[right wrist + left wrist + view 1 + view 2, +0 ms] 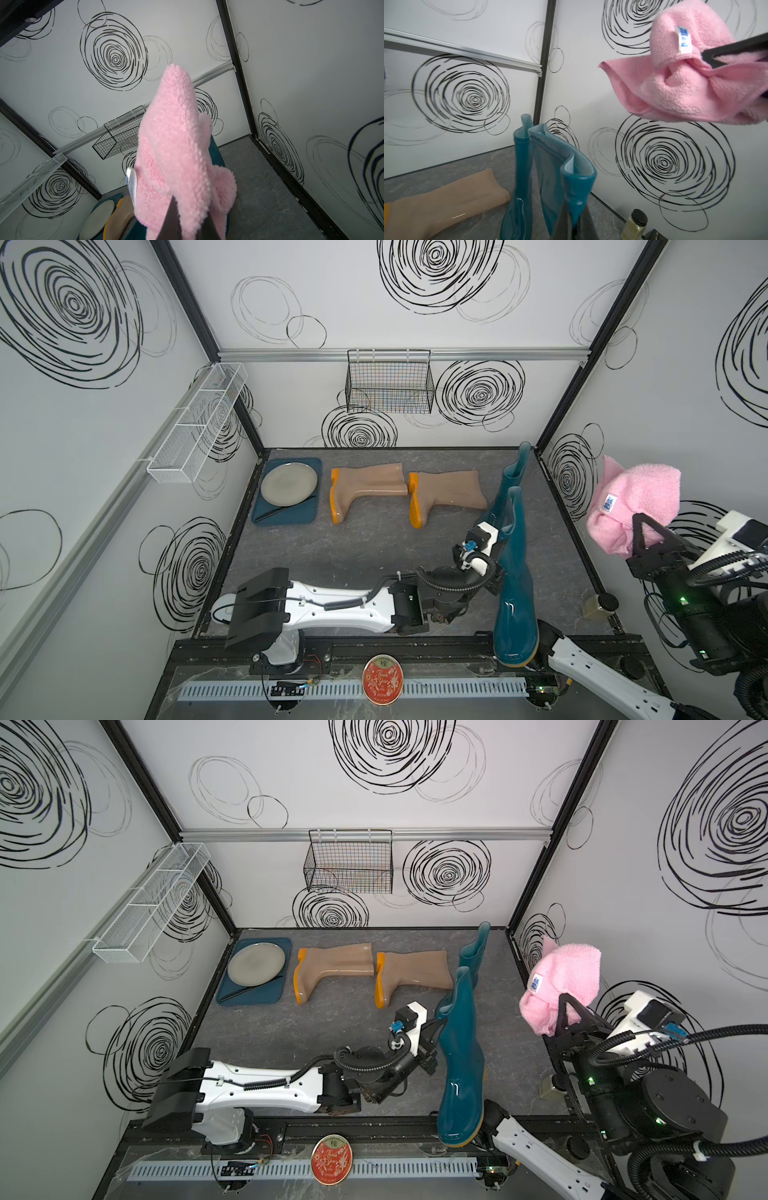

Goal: Wipe the rubber boots with a cloth
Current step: Pick up the rubber boot from the center of the board, then place the rubber boot at the center of the board.

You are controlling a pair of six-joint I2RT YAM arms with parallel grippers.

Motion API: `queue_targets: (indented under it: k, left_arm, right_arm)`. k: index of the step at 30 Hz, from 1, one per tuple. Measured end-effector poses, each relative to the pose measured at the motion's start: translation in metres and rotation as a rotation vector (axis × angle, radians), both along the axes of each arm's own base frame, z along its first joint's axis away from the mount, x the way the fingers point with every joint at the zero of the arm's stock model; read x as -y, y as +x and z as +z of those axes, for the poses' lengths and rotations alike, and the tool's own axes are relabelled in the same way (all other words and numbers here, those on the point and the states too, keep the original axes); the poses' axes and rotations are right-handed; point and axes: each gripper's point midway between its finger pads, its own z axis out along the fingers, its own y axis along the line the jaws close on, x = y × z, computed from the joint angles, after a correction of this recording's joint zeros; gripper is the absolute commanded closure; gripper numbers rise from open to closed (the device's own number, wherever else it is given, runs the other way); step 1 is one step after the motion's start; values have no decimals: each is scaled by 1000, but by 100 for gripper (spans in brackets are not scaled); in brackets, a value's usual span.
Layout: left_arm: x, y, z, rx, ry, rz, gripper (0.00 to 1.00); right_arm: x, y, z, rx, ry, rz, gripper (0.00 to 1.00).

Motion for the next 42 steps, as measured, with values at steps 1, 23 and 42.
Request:
queue_targets:
  k: [1, 23, 42]
  left_arm:
    - [11, -1, 0, 6, 5, -19, 100]
    - [145, 110, -39, 130, 33, -18, 100]
    - [158, 203, -96, 111, -166, 182, 100]
  right_arm:
    - [2, -1, 1, 0, -4, -8, 100]
    - [20, -13, 5, -5, -49, -6, 100]
    - [12, -3, -3, -26, -127, 94, 100]
